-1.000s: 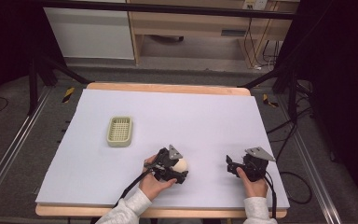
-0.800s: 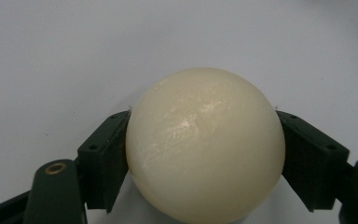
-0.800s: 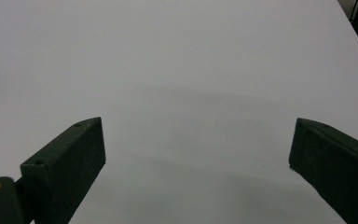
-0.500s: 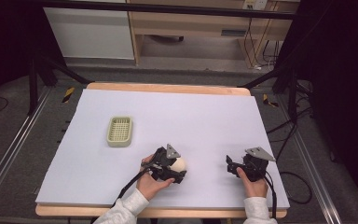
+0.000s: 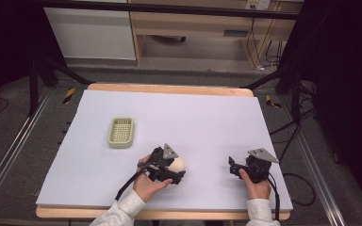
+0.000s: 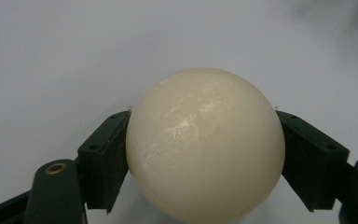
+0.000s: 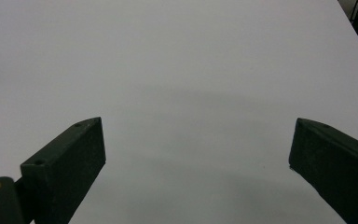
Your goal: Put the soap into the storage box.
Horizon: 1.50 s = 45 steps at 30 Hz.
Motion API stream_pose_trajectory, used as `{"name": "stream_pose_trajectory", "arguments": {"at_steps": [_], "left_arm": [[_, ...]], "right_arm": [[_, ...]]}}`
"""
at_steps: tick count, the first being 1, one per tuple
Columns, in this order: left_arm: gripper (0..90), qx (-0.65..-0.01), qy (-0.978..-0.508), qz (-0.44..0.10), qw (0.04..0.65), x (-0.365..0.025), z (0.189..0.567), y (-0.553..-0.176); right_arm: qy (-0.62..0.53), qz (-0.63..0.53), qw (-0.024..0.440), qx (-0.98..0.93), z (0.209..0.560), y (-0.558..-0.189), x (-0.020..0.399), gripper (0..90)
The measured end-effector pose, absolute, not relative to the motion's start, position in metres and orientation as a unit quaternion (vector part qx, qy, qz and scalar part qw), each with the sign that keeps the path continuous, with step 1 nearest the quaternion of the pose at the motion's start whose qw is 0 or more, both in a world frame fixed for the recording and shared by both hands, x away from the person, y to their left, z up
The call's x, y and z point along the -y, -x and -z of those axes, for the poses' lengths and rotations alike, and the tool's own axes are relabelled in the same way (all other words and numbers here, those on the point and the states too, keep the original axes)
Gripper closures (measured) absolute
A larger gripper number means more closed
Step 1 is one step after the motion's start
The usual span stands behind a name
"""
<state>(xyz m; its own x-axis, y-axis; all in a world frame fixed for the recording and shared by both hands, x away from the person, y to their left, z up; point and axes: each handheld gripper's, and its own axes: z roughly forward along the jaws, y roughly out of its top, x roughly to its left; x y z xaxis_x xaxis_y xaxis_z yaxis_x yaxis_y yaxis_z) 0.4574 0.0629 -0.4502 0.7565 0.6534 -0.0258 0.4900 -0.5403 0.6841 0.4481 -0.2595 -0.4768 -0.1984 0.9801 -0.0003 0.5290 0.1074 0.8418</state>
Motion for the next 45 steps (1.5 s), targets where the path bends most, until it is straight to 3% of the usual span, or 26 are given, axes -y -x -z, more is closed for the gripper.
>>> {"name": "stream_pose_trajectory", "arguments": {"at_steps": [45], "left_arm": [[23.5, -0.361, -0.852, -0.141, 0.352, -0.125, 0.417, -0.473]], "right_arm": [[-0.554, -0.371, 0.304, -0.680, 0.477, -0.448, 0.259, 4.1]]}}
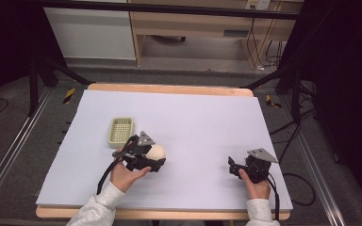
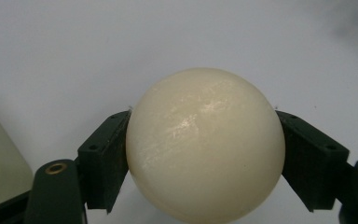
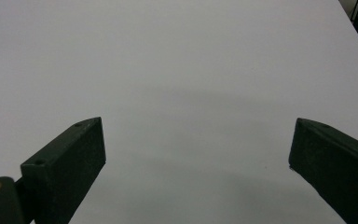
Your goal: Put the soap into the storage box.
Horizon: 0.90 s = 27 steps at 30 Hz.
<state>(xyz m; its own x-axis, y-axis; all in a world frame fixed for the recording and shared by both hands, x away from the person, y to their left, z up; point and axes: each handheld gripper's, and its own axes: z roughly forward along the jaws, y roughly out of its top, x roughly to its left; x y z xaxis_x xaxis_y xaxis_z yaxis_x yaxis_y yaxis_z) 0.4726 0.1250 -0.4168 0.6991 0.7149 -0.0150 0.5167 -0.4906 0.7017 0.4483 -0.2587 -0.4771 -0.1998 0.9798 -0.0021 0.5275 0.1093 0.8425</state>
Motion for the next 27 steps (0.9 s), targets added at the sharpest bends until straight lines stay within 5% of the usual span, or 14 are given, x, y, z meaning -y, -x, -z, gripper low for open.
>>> {"name": "stream_pose_trajectory", "arguments": {"at_steps": [27], "left_arm": [[23.5, -0.399, -0.831, -0.164, 0.351, -0.177, 0.402, -0.481]], "right_arm": [[-0.554, -0.370, 0.305, -0.681, 0.477, -0.448, 0.257, 4.1]]}}
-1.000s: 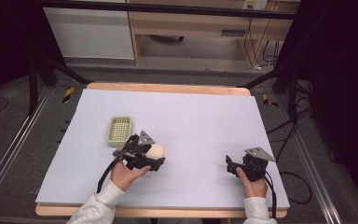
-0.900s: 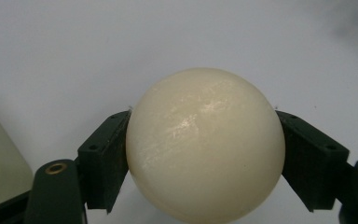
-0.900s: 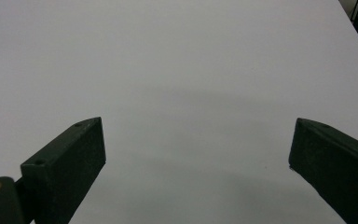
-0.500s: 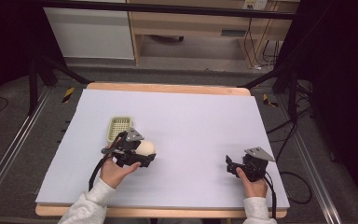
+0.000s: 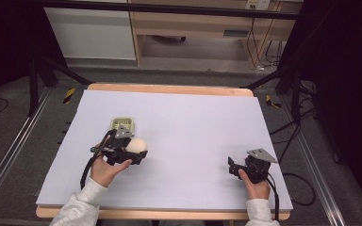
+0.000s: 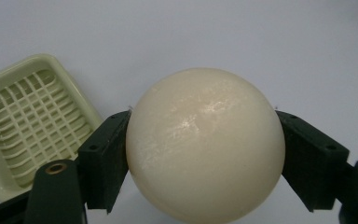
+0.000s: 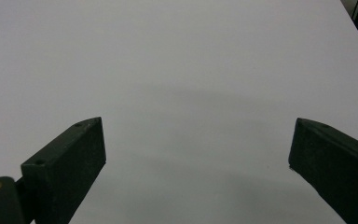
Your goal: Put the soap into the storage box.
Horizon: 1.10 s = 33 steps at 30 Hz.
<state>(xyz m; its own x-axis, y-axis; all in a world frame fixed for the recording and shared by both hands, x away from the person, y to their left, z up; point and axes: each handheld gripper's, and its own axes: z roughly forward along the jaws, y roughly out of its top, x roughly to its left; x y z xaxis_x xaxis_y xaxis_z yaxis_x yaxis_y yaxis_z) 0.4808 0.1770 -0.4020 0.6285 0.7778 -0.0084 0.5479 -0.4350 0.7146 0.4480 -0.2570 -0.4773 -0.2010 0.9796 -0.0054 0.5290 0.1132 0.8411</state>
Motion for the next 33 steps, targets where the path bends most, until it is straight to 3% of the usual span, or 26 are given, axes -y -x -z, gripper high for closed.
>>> {"name": "stream_pose_trajectory", "arguments": {"at_steps": [33], "left_arm": [[23.6, -0.456, -0.802, -0.191, 0.337, -0.221, 0.387, -0.526]], "right_arm": [[-0.554, -0.375, 0.306, -0.677, 0.475, -0.447, 0.259, 4.2]]}}
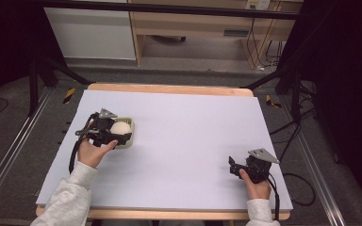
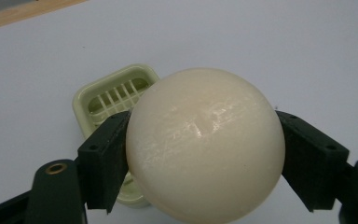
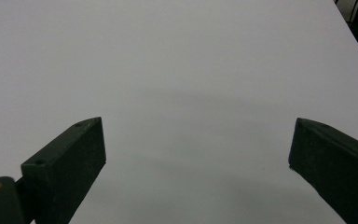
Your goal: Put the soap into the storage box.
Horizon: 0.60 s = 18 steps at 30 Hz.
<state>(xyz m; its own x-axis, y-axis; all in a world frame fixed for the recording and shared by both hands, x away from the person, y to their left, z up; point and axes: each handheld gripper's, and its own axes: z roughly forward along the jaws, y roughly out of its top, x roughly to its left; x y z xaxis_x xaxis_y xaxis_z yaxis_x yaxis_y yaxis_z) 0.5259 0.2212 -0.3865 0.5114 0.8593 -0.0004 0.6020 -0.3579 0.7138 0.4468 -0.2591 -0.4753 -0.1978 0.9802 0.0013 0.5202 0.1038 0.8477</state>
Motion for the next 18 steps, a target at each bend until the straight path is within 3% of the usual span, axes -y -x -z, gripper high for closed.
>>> {"name": "stream_pose_trajectory", "arguments": {"at_steps": [18], "left_arm": [[23.5, -0.484, -0.787, -0.192, 0.331, -0.228, 0.392, -0.555]], "right_arm": [[-0.553, -0.374, 0.308, -0.677, 0.476, -0.447, 0.259, 4.2]]}}
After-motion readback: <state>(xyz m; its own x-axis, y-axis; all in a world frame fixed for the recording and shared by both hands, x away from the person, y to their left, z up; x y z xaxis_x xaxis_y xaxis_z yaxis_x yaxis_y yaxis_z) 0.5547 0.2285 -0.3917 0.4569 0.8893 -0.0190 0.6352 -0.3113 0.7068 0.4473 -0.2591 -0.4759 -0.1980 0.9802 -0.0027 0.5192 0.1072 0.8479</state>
